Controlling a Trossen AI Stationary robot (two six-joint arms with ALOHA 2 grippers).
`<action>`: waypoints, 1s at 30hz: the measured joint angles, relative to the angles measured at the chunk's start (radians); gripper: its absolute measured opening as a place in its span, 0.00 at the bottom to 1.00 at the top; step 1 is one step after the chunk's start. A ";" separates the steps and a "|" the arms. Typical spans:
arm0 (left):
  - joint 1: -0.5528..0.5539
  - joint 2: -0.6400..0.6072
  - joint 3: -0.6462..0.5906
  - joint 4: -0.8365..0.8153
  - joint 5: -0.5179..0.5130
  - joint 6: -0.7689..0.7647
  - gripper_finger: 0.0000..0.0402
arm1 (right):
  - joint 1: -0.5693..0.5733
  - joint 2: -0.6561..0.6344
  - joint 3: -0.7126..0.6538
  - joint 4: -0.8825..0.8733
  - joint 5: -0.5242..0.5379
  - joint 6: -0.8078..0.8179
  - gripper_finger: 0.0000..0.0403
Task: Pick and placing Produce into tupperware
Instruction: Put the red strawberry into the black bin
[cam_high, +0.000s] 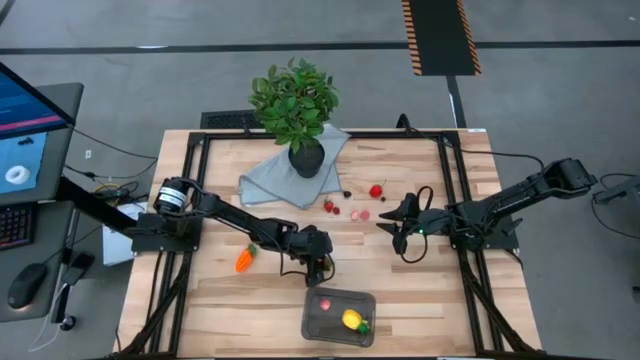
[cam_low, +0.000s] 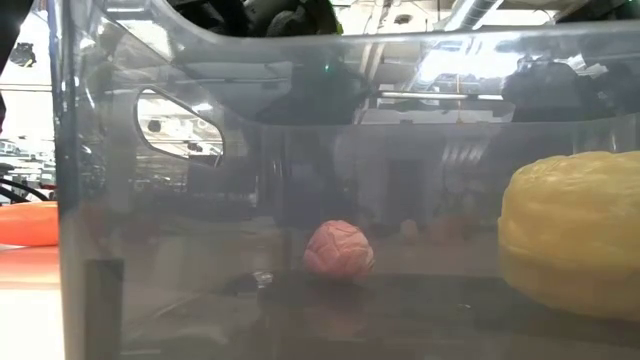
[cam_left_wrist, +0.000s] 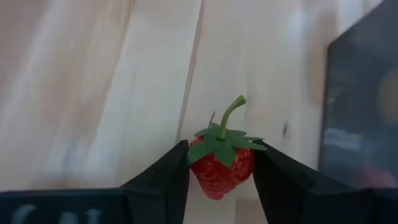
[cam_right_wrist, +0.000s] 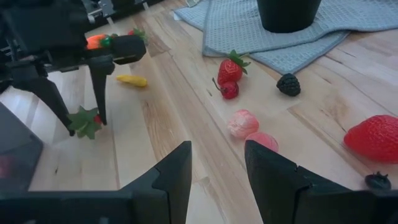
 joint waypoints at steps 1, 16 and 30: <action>0.002 0.000 0.010 -0.002 0.001 0.007 0.32 | 0.000 0.000 0.000 0.000 0.000 0.000 0.42; 0.014 -0.001 0.265 -0.274 0.027 0.094 0.35 | 0.000 0.000 0.000 -0.001 0.000 0.000 0.42; -0.113 -0.004 0.448 -0.395 0.052 0.053 0.37 | 0.000 0.000 0.000 -0.011 -0.001 0.000 0.42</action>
